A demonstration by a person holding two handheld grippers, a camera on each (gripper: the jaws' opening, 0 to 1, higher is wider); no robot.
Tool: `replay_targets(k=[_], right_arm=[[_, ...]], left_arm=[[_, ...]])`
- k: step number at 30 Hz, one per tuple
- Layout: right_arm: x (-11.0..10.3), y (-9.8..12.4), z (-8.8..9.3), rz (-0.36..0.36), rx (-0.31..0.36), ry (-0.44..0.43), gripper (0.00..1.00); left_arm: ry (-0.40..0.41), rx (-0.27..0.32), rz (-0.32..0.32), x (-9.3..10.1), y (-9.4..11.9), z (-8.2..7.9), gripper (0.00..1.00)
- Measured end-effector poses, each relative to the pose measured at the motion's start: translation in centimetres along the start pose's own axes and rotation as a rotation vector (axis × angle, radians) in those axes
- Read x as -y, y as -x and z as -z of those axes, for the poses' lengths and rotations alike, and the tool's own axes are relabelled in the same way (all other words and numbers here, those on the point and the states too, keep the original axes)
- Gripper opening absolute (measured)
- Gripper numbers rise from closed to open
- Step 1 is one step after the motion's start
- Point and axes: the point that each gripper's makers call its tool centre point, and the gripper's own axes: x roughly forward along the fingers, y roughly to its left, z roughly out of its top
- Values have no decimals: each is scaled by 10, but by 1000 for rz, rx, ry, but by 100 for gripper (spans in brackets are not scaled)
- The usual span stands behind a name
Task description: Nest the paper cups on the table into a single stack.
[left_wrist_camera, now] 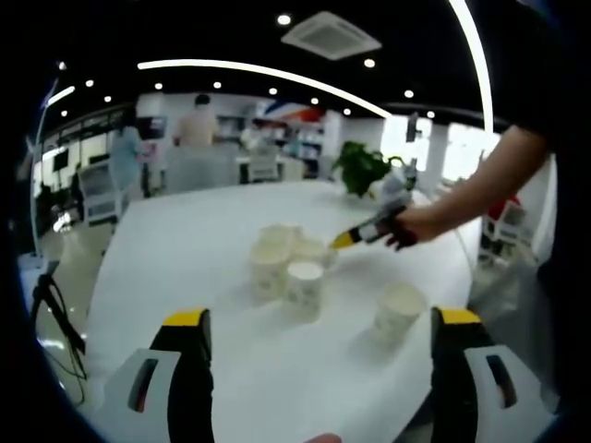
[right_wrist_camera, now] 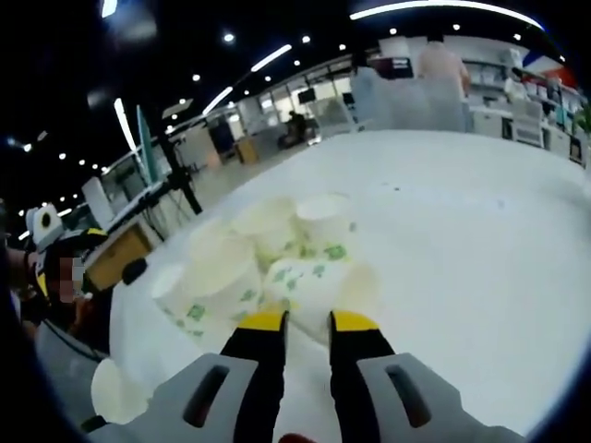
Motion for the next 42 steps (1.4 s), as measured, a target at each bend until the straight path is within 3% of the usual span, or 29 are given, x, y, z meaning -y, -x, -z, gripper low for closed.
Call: replay_targets(k=[14, 31, 42], right_arm=[[-17, 3, 8, -63, 28, 16, 0], [-15, 24, 11, -49, 35, 8, 0], [-26, 37, 1, -55, 46, 72, 0]], left_arm=[[4, -7, 5, 2, -2, 2, 97], [3, 8, 10, 2, -3, 0, 97], [-2, 14, 20, 4, -4, -2, 97]])
